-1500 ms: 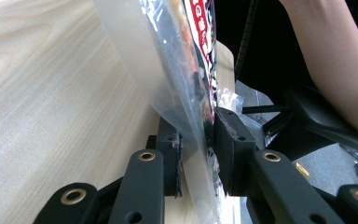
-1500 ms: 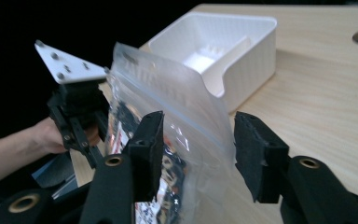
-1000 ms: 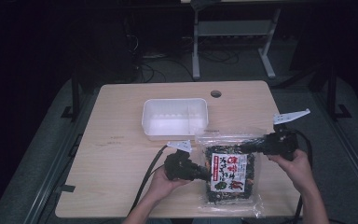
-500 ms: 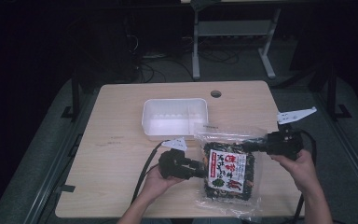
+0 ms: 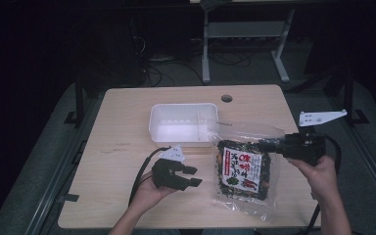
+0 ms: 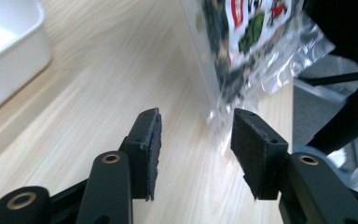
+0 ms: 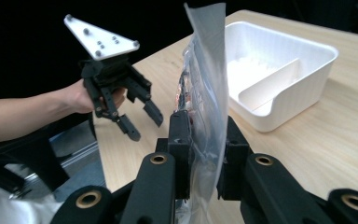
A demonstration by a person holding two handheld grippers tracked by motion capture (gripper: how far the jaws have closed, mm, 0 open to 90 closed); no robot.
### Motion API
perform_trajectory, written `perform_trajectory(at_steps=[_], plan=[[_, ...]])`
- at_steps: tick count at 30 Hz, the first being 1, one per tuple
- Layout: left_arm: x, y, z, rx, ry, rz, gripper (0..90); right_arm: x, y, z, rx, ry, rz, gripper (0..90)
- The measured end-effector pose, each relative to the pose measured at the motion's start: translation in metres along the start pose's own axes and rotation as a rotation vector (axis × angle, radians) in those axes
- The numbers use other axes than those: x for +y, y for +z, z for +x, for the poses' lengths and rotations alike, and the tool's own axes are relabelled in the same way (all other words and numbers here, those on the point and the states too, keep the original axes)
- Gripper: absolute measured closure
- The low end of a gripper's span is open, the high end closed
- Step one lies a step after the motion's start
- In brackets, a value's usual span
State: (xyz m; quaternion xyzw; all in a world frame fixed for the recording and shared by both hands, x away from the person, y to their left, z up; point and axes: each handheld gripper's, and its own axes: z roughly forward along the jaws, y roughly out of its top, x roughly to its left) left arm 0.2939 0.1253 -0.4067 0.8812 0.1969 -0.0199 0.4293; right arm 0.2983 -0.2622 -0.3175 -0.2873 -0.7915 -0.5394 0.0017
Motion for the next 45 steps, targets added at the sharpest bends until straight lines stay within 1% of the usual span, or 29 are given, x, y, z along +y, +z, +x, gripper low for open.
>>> perform_trajectory(at_steps=[1,2,3,4,5,6,9,14,15,19,20,23,25,26,30,31,32,35,36,37,40,43,45], plan=[[0.0,0.0,0.0,0.0,0.0,0.0,50.5,0.0,0.0,0.0,0.0,0.0,0.0,78.2],[-0.003,-0.005,0.0,0.019,0.007,0.009,49.7,0.002,-0.001,0.003,-0.016,-0.008,-0.006,78.2],[-0.005,-0.007,0.0,0.029,0.011,0.013,49.3,0.004,-0.001,0.005,-0.022,-0.009,-0.009,78.2],[-0.005,-0.007,0.0,0.029,0.011,0.013,48.7,0.005,-0.002,0.006,-0.028,-0.011,-0.012,78.2],[-0.007,-0.009,0.0,0.039,0.01,0.016,48.7,0.005,-0.002,0.006,-0.028,-0.011,-0.012,78.2],[-0.011,-0.013,0.0,0.052,0.007,0.021,48.1,0.008,-0.004,0.008,-0.046,-0.011,-0.02,78.2],[-0.017,-0.019,0.002,0.068,0.006,0.03,48.1,0.013,-0.005,0.009,-0.068,-0.017,-0.028,78.2],[-0.024,-0.025,0.003,0.086,0.008,0.039,47.2,0.019,-0.002,0.011,-0.082,-0.019,-0.029,78.2],[-0.028,-0.027,0.003,0.097,0.008,0.045,47.1,0.023,-0.001,0.011,-0.086,-0.021,-0.036,78.2],[-0.035,-0.032,0.004,0.114,0.008,0.052,46.1,0.03,0.002,0.014,-0.089,-0.024,-0.05,78.2],[-0.037,-0.033,0.005,0.115,0.001,0.048,45.8,0.032,0.003,0.014,-0.091,-0.027,-0.051,78.2],[-0.041,-0.036,0.006,0.121,-0.001,0.05,45.4,0.038,0.006,0.017,-0.103,-0.038,-0.048,78.2],[-0.047,-0.04,0.007,0.127,-0.012,0.047,44.9,0.043,0.008,0.02,-0.111,-0.046,-0.049,78.2],[-0.047,-0.04,0.007,0.127,-0.012,0.047,44.8,0.043,0.008,0.02,-0.111,-0.046,-0.049,78.2],[-0.055,-0.045,0.008,0.145,-0.023,0.045,43.7,0.056,0.011,0.023,-0.119,-0.052,-0.061,78.2],[-0.055,-0.045,0.008,0.145,-0.023,0.045,43.4,0.056,0.011,0.023,-0.119,-0.052,-0.061,78.2],[-0.057,-0.046,0.009,0.149,-0.027,0.042,43.0,0.061,0.012,0.025,-0.128,-0.059,-0.07,78.2],[-0.06,-0.048,0.01,0.155,-0.039,0.037,41.7,0.07,0.014,0.029,-0.138,-0.071,-0.087,78.2],[-0.06,-0.048,0.01,0.155,-0.039,0.037,41.2,0.07,0.014,0.029,-0.138,-0.071,-0.087,78.2],[-0.062,-0.047,0.01,0.158,-0.039,0.038,40.9,0.075,0.016,0.031,-0.141,-0.08,-0.098,78.2],[-0.064,-0.047,0.01,0.159,-0.038,0.045,40.0,0.083,0.02,0.033,-0.148,-0.088,-0.109,78.3],[-0.065,-0.048,0.009,0.165,-0.037,0.05,39.7,0.087,0.022,0.033,-0.155,-0.088,-0.118,78.2],[-0.066,-0.05,0.009,0.173,-0.034,0.044,39.5,0.091,0.026,0.032,-0.161,-0.082,-0.132,78.2]])
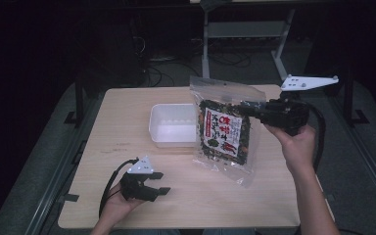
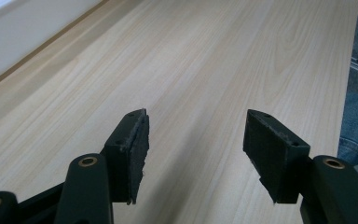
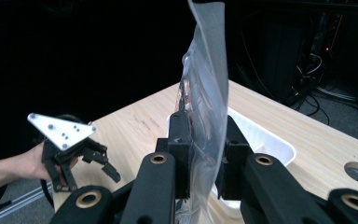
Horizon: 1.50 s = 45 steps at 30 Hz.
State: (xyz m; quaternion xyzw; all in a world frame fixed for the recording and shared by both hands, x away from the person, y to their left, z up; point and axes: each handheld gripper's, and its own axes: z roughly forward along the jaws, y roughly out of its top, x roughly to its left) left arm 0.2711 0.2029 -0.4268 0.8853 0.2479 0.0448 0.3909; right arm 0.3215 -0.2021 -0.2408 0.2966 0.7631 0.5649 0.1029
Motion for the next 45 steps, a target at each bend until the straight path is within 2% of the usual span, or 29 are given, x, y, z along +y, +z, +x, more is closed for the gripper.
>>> perform_trajectory(at_steps=[7,15,20,26,29,30,31,37,39,45], plan=[[-0.002,-0.002,0.001,0.018,0.001,0.005,38.2,0.007,0.012,-0.001,-0.016,0.004,-0.008,78.3],[-0.005,-0.003,0.003,0.032,-0.002,0.011,36.2,0.03,0.03,0.008,-0.049,-0.045,-0.044,78.3],[-0.007,-0.004,0.005,0.037,-0.007,0.013,35.9,0.04,0.041,0.01,-0.063,-0.056,-0.056,78.3],[-0.009,-0.004,0.007,0.043,-0.013,0.017,34.9,0.049,0.062,0.007,-0.08,-0.065,-0.056,78.4],[-0.01,-0.005,0.009,0.046,-0.016,0.015,34.5,0.053,0.076,0.007,-0.117,-0.081,-0.084,78.4],[-0.01,-0.005,0.009,0.046,-0.016,0.015,34.5,0.053,0.076,0.007,-0.117,-0.081,-0.084,78.4],[-0.011,-0.005,0.009,0.045,-0.018,0.014,34.5,0.053,0.085,0.006,-0.134,-0.083,-0.088,78.5],[-0.013,-0.004,0.012,0.044,-0.027,0.02,34.0,0.05,0.11,0.006,-0.174,-0.115,-0.103,78.4],[-0.014,-0.004,0.012,0.046,-0.029,0.019,33.8,0.05,0.114,0.006,-0.178,-0.117,-0.104,78.5],[-0.016,-0.005,0.015,0.051,-0.038,0.017,33.1,0.047,0.143,0.0,-0.189,-0.143,-0.09,78.4]])
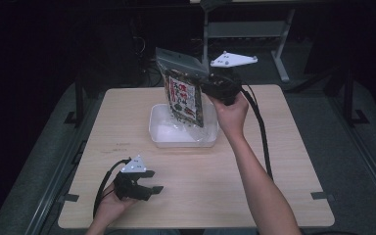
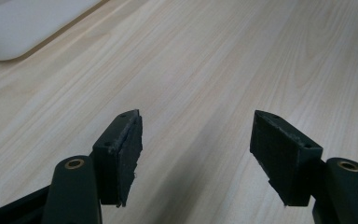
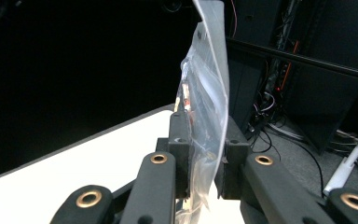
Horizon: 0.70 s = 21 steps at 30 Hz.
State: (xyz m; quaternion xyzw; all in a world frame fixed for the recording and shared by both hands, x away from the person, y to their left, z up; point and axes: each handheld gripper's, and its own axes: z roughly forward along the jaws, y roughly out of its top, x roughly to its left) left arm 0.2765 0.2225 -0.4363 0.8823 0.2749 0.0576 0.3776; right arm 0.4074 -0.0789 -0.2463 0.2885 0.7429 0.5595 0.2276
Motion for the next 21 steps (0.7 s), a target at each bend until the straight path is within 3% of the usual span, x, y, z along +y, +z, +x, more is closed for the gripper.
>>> perform_trajectory(at_steps=[11,21], plan=[[-0.001,-0.001,0.004,-0.001,-0.018,-0.009,31.8,-0.005,0.03,0.004,-0.003,-0.022,-0.051,78.4],[-0.001,-0.002,0.005,-0.006,-0.026,-0.019,31.9,-0.02,0.058,0.01,0.0,-0.082,-0.021,78.3]])
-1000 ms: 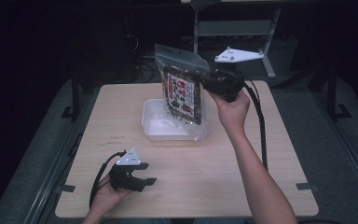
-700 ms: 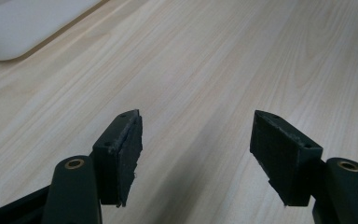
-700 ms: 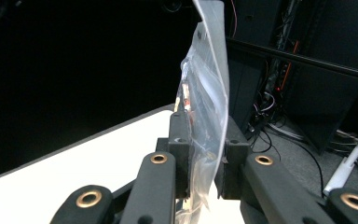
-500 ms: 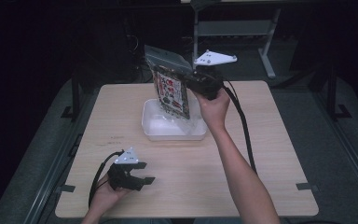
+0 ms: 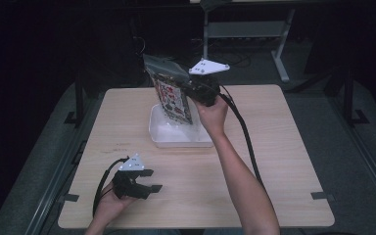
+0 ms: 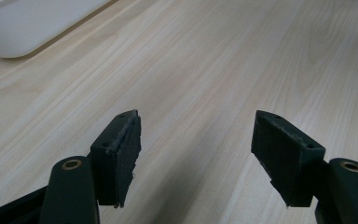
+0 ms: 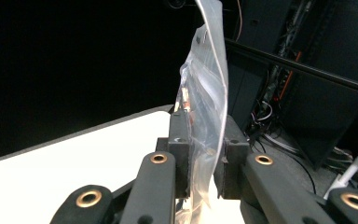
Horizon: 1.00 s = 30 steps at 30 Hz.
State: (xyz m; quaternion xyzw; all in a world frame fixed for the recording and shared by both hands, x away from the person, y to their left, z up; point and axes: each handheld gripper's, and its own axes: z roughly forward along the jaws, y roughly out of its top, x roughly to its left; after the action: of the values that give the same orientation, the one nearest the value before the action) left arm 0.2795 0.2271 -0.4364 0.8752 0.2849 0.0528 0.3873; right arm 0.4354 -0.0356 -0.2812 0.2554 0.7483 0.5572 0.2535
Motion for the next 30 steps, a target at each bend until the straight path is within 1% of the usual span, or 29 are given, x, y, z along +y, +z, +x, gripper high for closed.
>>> perform_trajectory(at_steps=[2,5,8,10,11,12,13,15,20,24,25,27,28,30], plan=[[0.0,-0.001,0.0,0.002,0.0,-0.002,31.9,-0.001,0.002,0.001,-0.002,-0.001,-0.004,78.3],[0.0,-0.002,0.001,0.002,-0.008,-0.013,31.9,-0.007,0.008,0.001,0.008,0.008,-0.026,78.3],[0.0,-0.003,0.001,0.009,-0.008,-0.016,31.9,-0.011,0.01,0.002,-0.003,-0.001,-0.019,78.3],[0.0,-0.005,0.001,0.012,-0.004,-0.029,31.9,-0.019,0.014,0.002,-0.009,-0.006,0.003,78.2],[0.0,-0.005,0.001,0.012,-0.004,-0.029,31.9,-0.019,0.014,0.002,-0.009,-0.006,0.003,78.2],[0.0,-0.005,0.001,0.013,-0.003,-0.032,31.9,-0.021,0.015,0.001,-0.005,-0.002,0.012,78.2],[0.0,-0.005,0.001,0.01,-0.007,-0.034,31.9,-0.027,0.015,-0.001,-0.006,0.009,0.005,78.1],[0.0,-0.005,0.001,0.008,-0.007,-0.032,31.9,-0.031,0.013,-0.002,-0.008,0.031,-0.015,78.0],[0.0,-0.003,0.001,0.005,-0.004,-0.023,31.6,-0.037,0.008,-0.006,-0.004,0.064,-0.021,77.8],[0.0,-0.004,0.001,0.006,-0.009,-0.025,31.5,-0.038,0.004,-0.007,0.0,0.059,-0.012,77.4],[0.0,-0.004,0.001,0.004,-0.01,-0.028,31.5,-0.039,0.003,-0.007,0.01,0.057,-0.002,77.3],[0.0,-0.004,0.001,0.004,-0.01,-0.028,31.4,-0.04,0.002,-0.007,0.013,0.054,0.004,77.2],[0.0,-0.004,0.001,0.003,-0.011,-0.029,31.4,-0.041,0.001,-0.008,0.026,0.054,0.01,77.1],[0.0,-0.004,0.001,0.003,-0.01,-0.03,31.4,-0.043,-0.001,-0.009,0.029,0.055,0.019,77.1]])
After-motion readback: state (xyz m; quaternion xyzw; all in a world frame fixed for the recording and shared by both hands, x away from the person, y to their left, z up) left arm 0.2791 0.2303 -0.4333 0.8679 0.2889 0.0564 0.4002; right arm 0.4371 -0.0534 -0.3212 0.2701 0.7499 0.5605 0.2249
